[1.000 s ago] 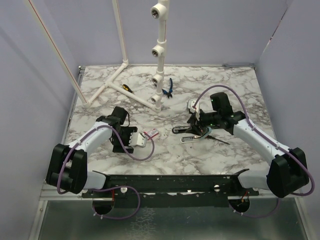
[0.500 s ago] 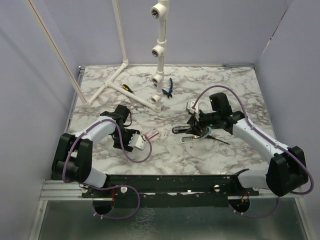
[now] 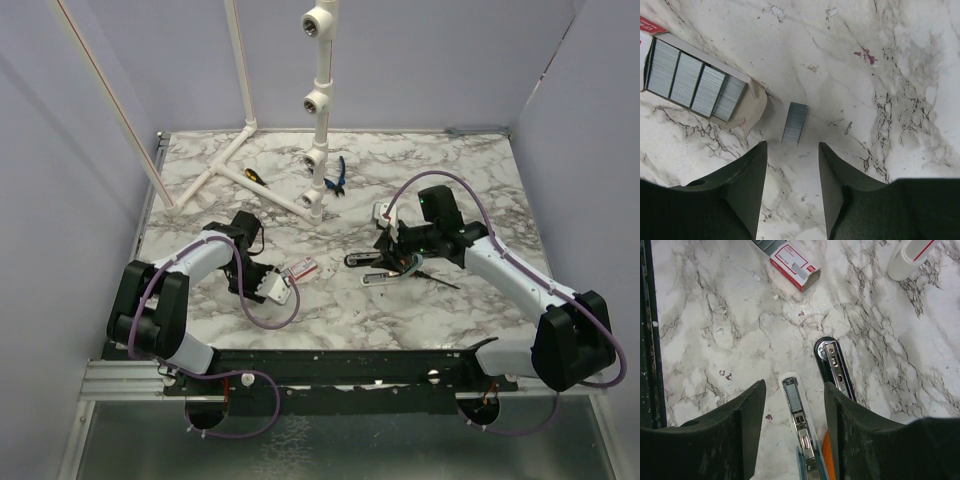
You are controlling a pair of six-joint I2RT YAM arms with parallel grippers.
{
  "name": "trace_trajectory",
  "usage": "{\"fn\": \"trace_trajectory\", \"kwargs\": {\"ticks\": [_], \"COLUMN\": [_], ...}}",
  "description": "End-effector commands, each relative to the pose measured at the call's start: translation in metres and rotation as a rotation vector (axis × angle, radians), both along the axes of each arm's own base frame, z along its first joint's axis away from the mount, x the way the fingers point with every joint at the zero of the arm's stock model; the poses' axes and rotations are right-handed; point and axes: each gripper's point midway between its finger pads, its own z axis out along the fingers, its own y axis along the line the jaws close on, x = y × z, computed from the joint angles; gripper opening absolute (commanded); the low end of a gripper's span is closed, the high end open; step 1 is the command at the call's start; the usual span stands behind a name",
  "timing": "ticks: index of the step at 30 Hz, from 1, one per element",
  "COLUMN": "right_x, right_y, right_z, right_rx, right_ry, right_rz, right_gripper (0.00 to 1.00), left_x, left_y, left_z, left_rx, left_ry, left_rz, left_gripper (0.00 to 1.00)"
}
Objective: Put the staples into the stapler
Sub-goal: Pick up the staple from the center of the board.
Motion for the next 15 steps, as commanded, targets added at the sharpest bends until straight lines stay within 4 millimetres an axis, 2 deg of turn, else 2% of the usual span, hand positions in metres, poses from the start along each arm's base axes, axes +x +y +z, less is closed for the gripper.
{"fn": "trace_trajectory", "kwargs": {"ticks": [1, 5, 15], "right_x": [-0.006, -0.005, -0.006], "right_y": [0.001, 0.001, 0.001], "right_z": [-0.005, -0.005, -0.006], "right_rx": [-0.01, -0.011, -0.012], "right_ry": [0.033, 0.032, 0.034], "right_rz": [0.014, 0.015, 0.016], "right_gripper": [0.54, 0.54, 0.54], "left_x": [-0.003, -0.007, -0.014], "left_y": [-0.009, -0.011, -0.011], "left_z": [0.002, -0.002, -0.008], "left_rx": [-0.033, -0.026, -0.005], "left_ry": [0.018, 0.031, 0.051], "left_rz": [-0.056, -0.077, -0.102], "left_gripper": [0.46, 0.44, 0.33]}}
